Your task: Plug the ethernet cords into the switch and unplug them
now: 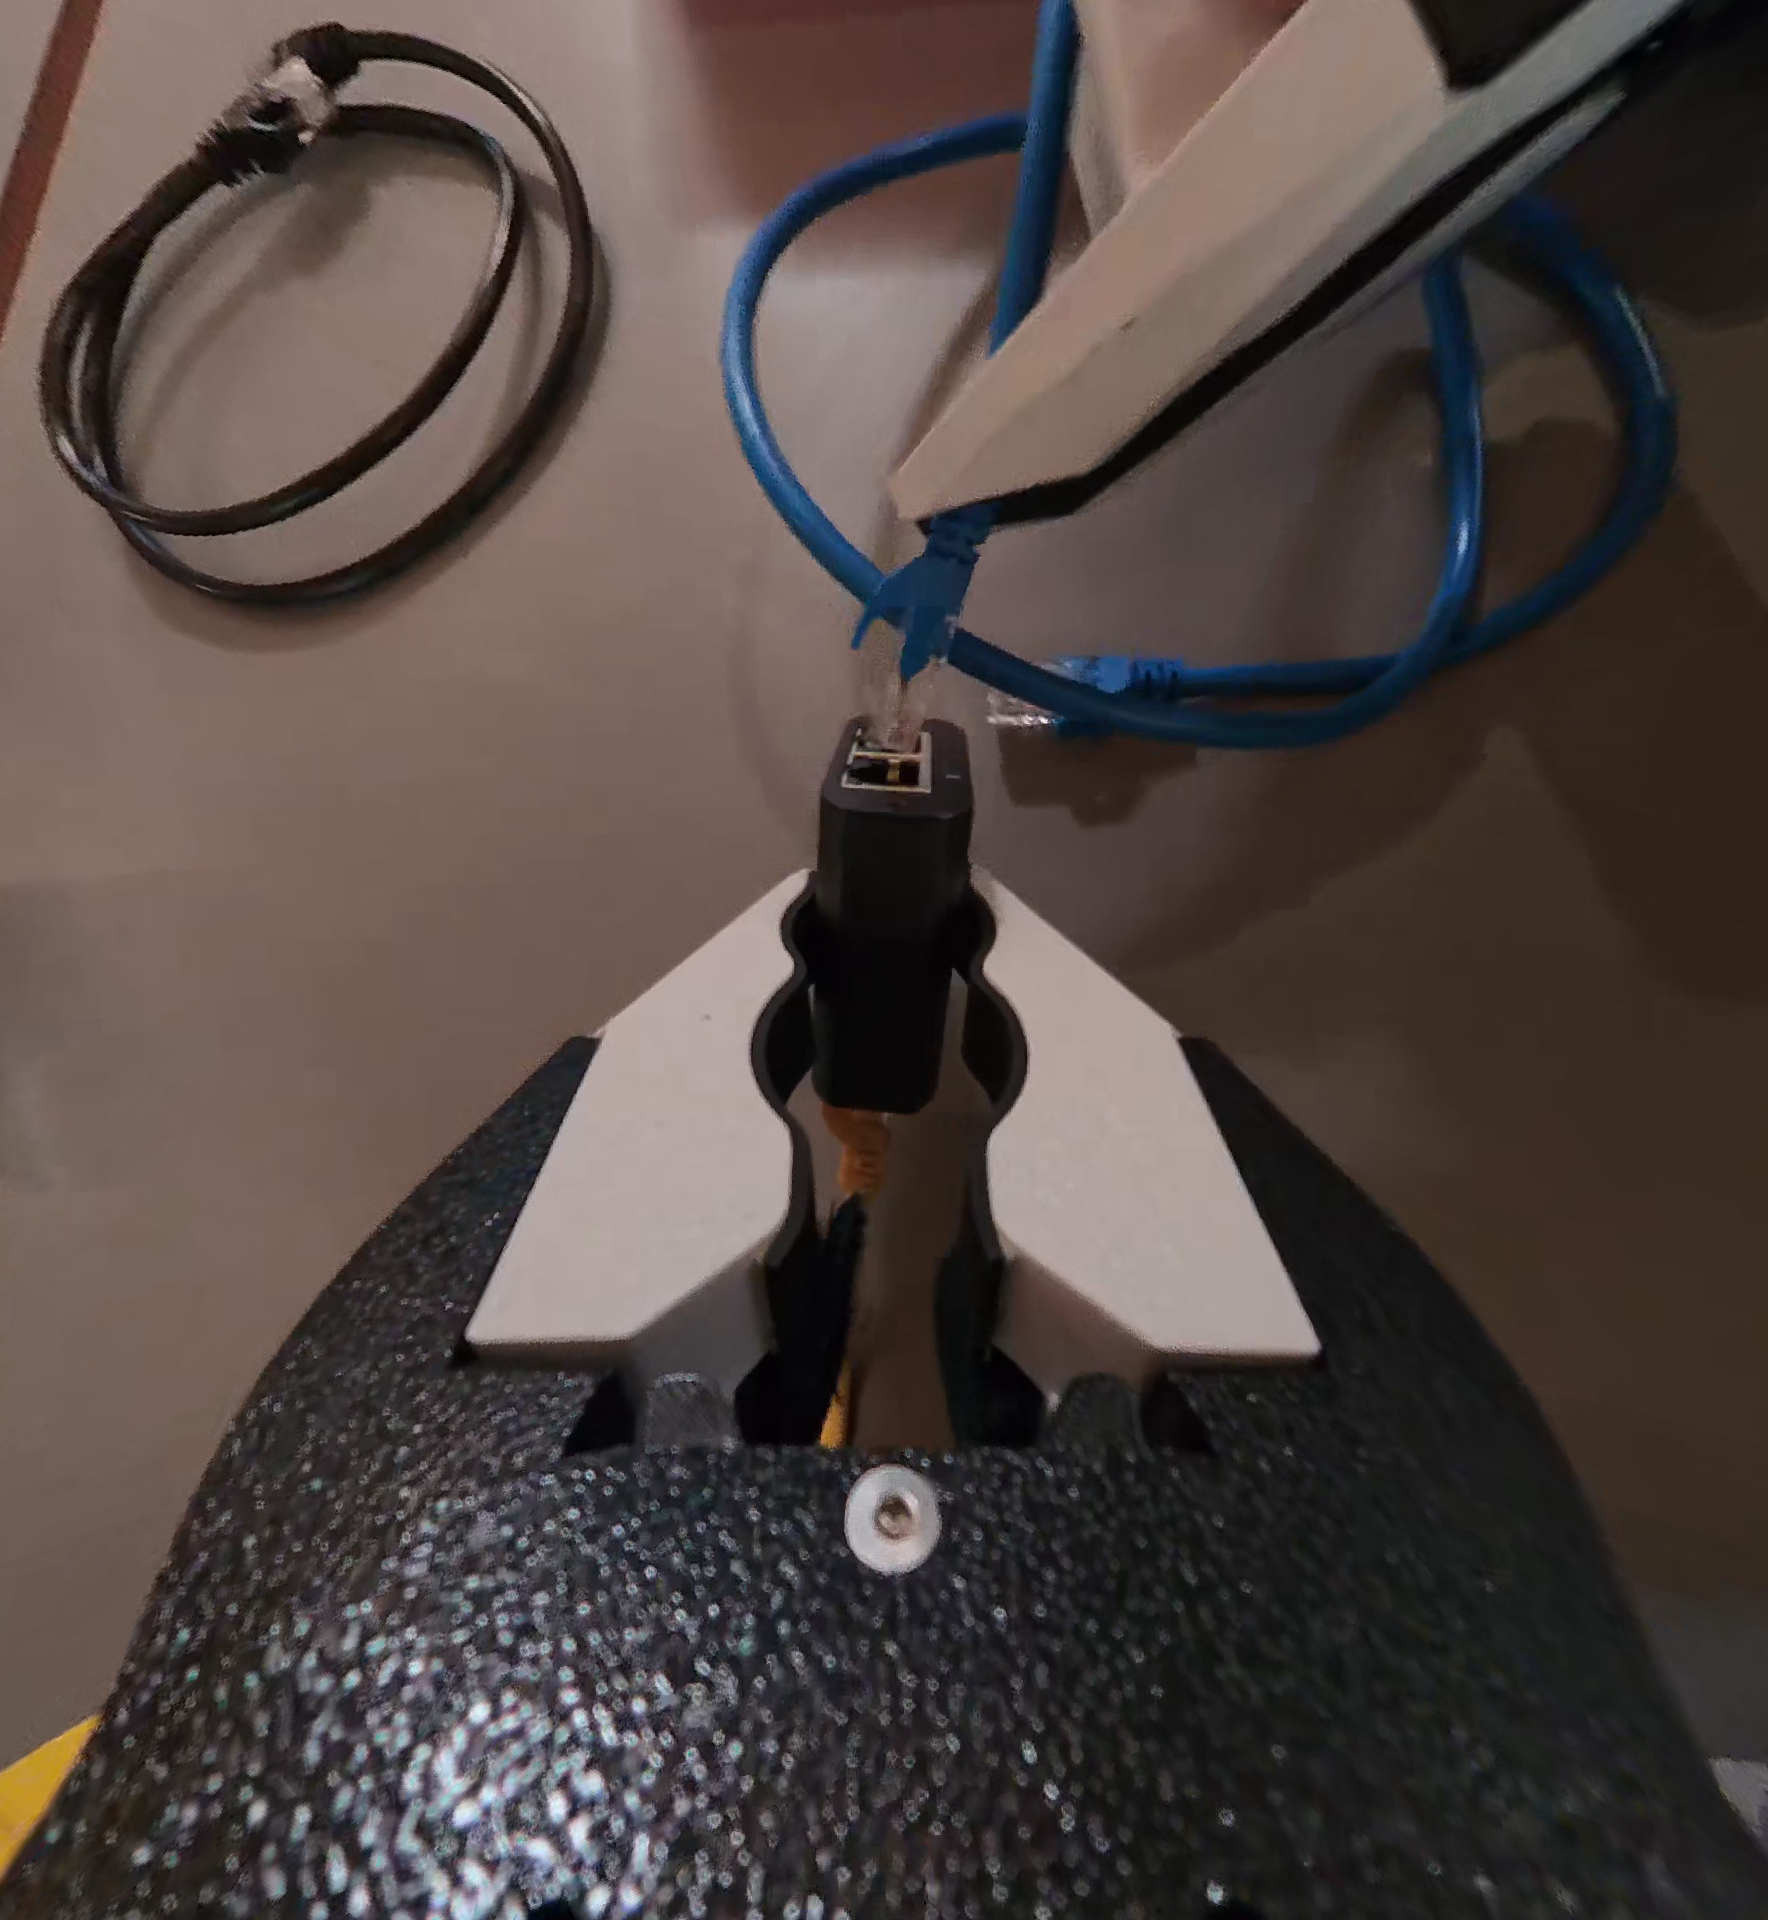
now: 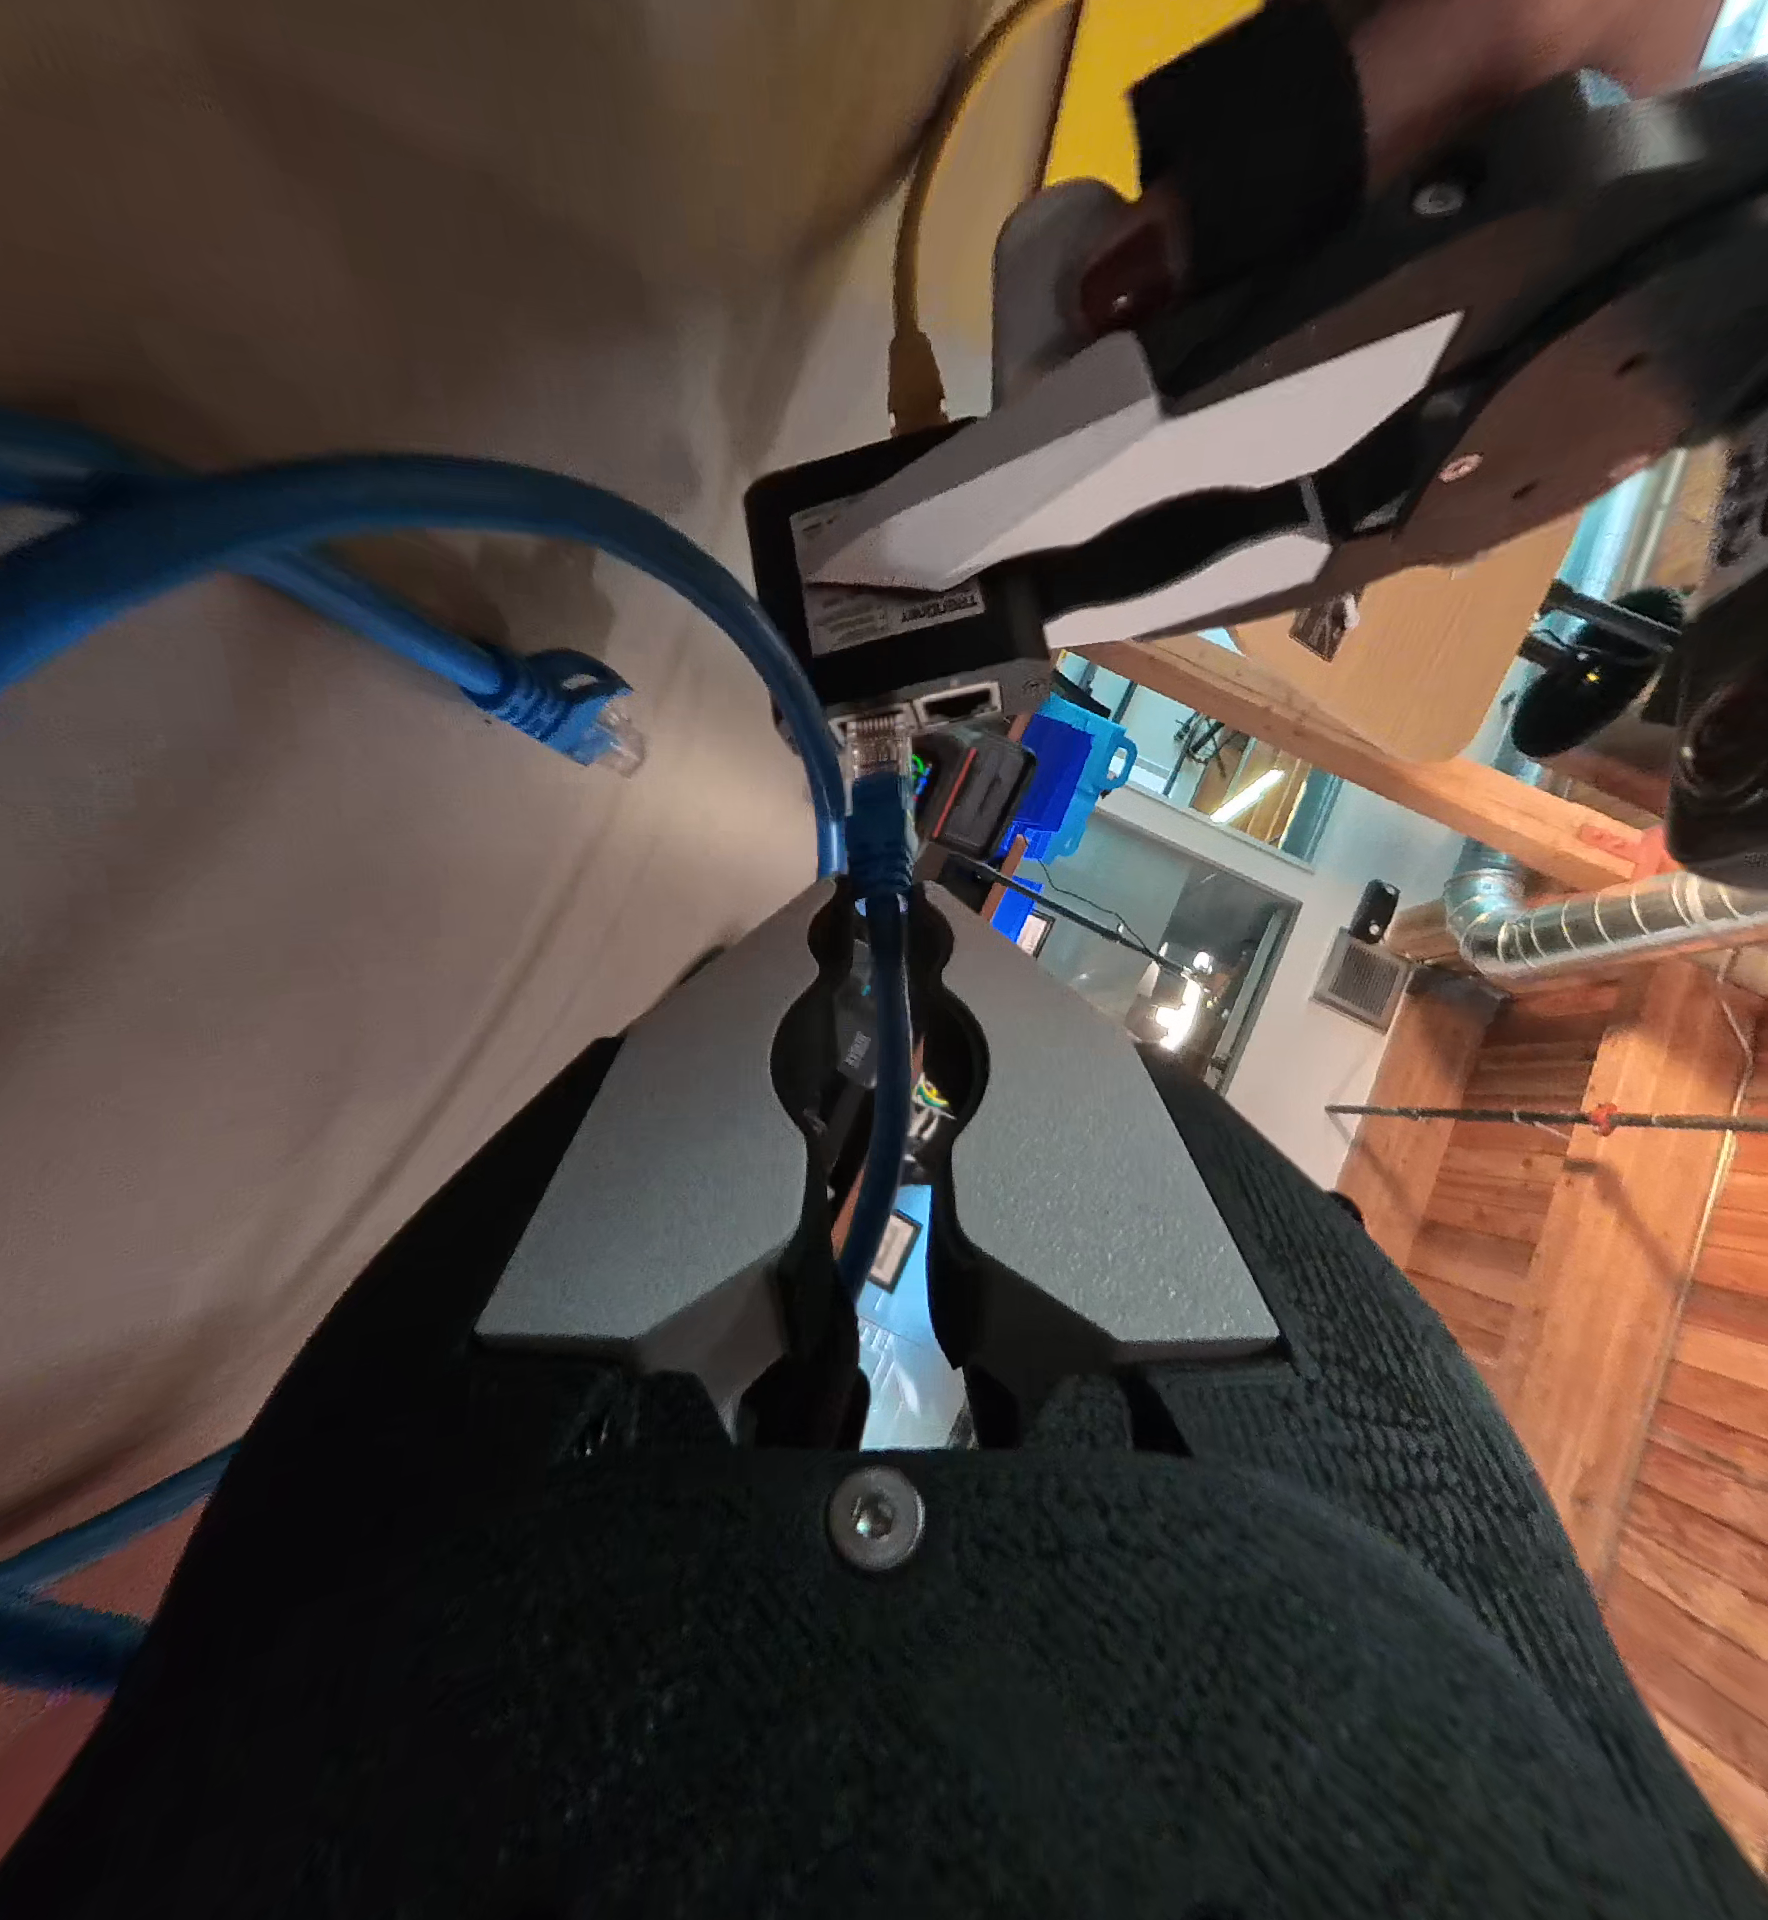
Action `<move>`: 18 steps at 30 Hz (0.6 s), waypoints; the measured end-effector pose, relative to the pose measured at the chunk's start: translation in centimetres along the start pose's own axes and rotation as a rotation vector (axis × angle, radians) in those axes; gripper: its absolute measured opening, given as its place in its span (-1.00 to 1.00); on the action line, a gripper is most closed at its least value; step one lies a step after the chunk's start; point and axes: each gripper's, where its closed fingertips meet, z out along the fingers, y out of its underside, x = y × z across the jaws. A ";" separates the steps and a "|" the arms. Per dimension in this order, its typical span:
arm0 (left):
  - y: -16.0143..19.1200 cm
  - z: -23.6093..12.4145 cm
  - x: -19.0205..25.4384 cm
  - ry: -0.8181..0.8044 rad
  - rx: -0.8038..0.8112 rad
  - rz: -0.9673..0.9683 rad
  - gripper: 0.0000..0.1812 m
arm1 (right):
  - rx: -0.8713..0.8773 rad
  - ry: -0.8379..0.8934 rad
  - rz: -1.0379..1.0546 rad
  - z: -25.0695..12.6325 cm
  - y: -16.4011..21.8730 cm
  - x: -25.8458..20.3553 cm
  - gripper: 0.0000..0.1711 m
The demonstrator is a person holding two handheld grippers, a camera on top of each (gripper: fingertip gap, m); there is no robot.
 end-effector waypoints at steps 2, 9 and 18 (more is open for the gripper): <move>0.6 -0.1 0.8 0.032 -0.040 0.048 -0.75 | 0.025 -0.023 0.001 -0.2 -0.8 -0.4 -0.90; 0.8 -0.5 2.0 0.083 -0.066 0.073 -0.76 | 0.058 -0.041 0.043 -0.5 -2.2 -0.4 -0.90; 0.7 -0.4 2.0 0.127 -0.029 0.028 -0.76 | 0.059 -0.046 0.160 -0.4 -2.4 -0.2 -0.90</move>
